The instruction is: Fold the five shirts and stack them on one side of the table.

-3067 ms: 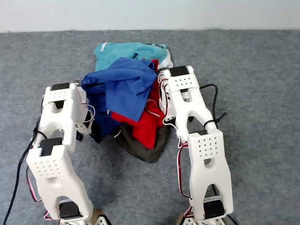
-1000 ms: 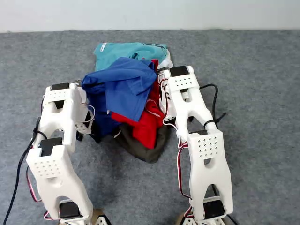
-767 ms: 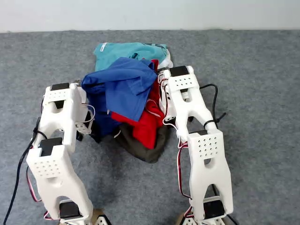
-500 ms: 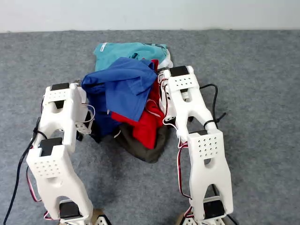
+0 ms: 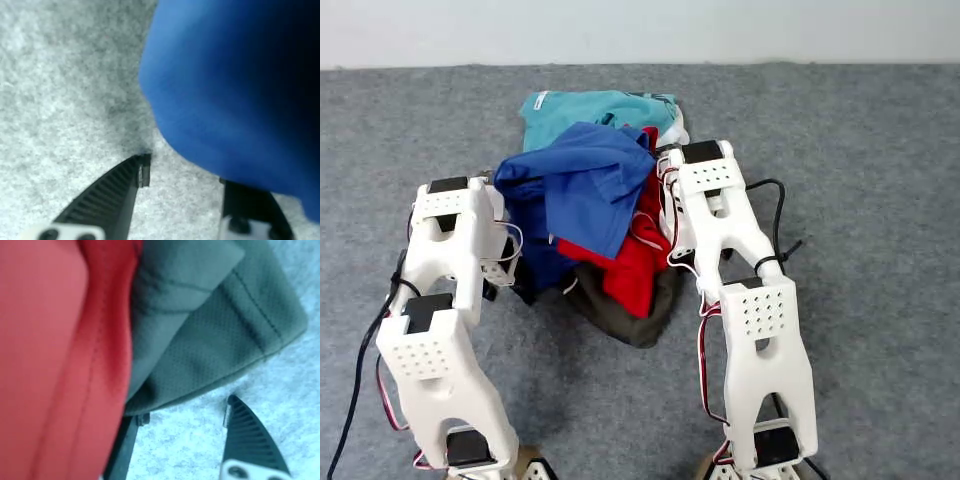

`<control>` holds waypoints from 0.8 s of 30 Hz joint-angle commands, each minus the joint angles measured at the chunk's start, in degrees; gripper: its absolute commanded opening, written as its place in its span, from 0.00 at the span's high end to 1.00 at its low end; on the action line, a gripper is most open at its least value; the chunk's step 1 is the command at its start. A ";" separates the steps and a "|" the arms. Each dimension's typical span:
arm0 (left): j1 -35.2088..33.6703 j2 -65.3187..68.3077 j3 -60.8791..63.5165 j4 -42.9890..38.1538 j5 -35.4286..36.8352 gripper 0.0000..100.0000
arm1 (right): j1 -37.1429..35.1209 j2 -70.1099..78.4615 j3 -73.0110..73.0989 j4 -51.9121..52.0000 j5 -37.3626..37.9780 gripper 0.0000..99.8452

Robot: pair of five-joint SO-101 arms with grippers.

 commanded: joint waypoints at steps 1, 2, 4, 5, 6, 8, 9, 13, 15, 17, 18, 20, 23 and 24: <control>0.70 2.02 0.13 0.18 0.44 0.77 | -0.22 2.86 0.79 -0.75 0.00 0.76; 0.70 2.02 0.13 0.18 0.44 0.77 | -0.22 2.86 0.79 -0.75 0.00 0.76; 0.70 2.02 0.13 0.18 0.44 0.77 | -0.22 2.86 0.79 -0.75 0.00 0.76; 0.70 2.02 0.13 0.18 0.44 0.77 | -0.22 2.86 0.79 -0.75 0.00 0.76; 0.70 2.02 0.13 0.18 0.44 0.77 | -0.22 2.86 0.79 -0.75 0.00 0.76; 0.70 2.02 0.13 0.18 0.44 0.77 | -0.22 2.86 0.79 -0.75 0.00 0.76; 0.70 2.02 0.13 0.18 0.44 0.77 | -0.22 2.86 0.79 -0.75 0.00 0.76; 0.70 2.02 0.13 0.18 0.44 0.77 | -0.22 2.86 0.79 -0.75 -0.09 0.76; 0.70 2.02 0.13 0.18 0.44 0.77 | -0.22 2.86 0.79 -0.75 -0.09 0.76; 0.70 2.02 0.13 0.18 0.44 0.77 | -0.22 2.86 0.79 -0.75 -0.26 0.76; 0.70 2.02 0.13 0.18 0.44 0.77 | -0.22 2.86 0.79 -0.84 -0.09 0.76; 0.70 2.02 0.13 0.18 0.44 0.77 | -0.22 2.86 0.79 -0.84 -0.09 0.76; 0.70 2.02 0.13 0.18 0.44 0.77 | -0.22 2.86 0.79 -0.75 0.00 0.76; 0.70 2.02 0.13 0.18 0.44 0.77 | -0.22 2.86 0.79 -0.75 0.00 0.76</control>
